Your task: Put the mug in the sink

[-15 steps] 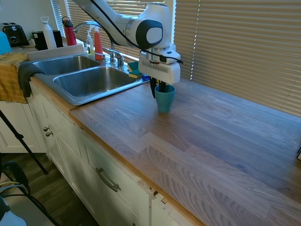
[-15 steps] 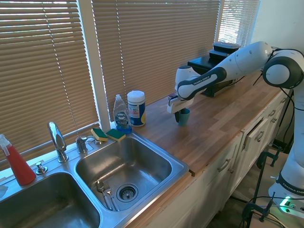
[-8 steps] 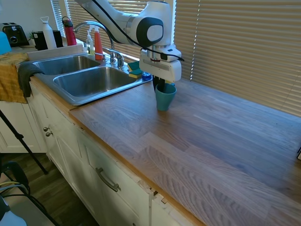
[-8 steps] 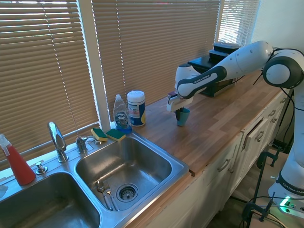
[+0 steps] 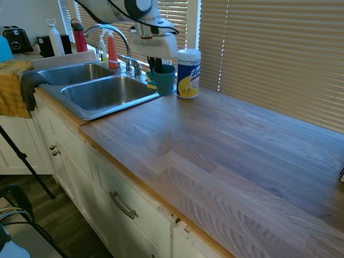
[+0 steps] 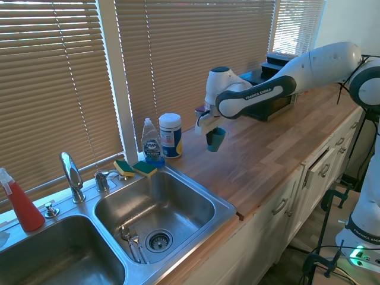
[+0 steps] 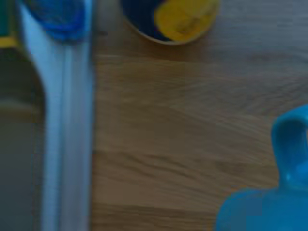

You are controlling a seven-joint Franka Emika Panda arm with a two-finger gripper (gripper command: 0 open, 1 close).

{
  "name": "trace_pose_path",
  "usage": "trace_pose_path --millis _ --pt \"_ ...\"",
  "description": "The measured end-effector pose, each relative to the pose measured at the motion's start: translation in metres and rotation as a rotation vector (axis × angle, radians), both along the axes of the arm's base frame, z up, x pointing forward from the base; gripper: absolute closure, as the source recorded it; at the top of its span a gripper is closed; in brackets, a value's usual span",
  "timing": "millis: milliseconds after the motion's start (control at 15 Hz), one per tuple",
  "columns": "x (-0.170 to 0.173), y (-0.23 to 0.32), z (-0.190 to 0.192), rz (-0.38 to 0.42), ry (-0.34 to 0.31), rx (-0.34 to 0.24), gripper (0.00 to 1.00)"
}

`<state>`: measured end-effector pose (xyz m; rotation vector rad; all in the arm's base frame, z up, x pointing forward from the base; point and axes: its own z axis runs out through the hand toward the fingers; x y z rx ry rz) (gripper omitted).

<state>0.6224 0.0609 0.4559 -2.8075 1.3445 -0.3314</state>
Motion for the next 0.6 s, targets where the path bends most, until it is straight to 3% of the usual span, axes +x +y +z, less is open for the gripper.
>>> trace_pose_path --millis 333,600 --pt "0.016 0.138 -0.002 0.095 -0.010 -0.020 1.00" --pt "0.048 0.200 -0.041 0.150 0.021 -0.018 1.00"
